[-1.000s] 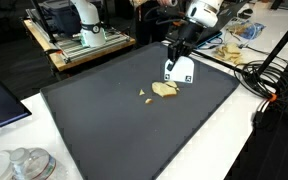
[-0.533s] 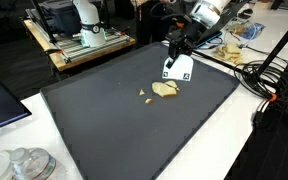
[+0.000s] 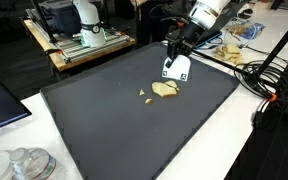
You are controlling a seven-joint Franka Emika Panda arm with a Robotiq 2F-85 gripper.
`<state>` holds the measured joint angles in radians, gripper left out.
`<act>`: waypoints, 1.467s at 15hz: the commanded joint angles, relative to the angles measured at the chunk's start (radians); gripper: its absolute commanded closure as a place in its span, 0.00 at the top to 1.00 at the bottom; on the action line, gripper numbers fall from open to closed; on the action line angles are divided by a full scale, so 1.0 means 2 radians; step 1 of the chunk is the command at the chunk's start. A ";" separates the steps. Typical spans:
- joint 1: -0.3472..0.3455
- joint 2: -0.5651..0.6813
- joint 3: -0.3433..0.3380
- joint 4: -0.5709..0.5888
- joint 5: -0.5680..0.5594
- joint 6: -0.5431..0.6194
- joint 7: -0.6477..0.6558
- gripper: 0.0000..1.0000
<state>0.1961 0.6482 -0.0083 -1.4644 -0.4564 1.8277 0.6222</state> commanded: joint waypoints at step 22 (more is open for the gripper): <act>-0.096 -0.143 -0.002 -0.182 0.146 0.128 -0.271 0.01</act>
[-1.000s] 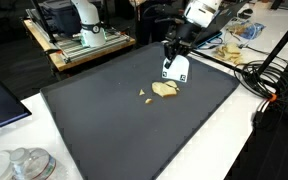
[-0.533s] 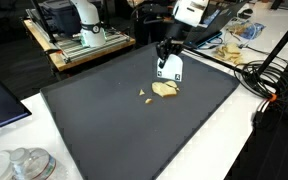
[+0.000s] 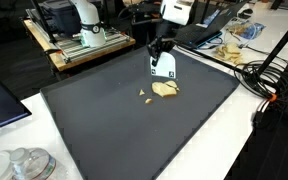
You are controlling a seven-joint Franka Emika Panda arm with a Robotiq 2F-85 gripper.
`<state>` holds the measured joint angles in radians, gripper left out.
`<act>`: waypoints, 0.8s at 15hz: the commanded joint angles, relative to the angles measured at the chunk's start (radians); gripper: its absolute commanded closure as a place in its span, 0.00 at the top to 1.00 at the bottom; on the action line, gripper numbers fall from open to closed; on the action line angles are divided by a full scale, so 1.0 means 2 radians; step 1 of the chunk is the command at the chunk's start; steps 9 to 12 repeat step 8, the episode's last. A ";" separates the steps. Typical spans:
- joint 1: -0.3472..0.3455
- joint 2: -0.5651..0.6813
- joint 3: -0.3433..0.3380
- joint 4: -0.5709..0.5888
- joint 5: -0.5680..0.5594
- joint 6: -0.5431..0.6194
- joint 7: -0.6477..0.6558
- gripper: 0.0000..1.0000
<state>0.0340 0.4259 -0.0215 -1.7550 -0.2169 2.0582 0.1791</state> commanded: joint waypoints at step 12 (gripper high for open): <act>-0.037 -0.102 0.006 -0.104 0.026 -0.011 -0.202 0.01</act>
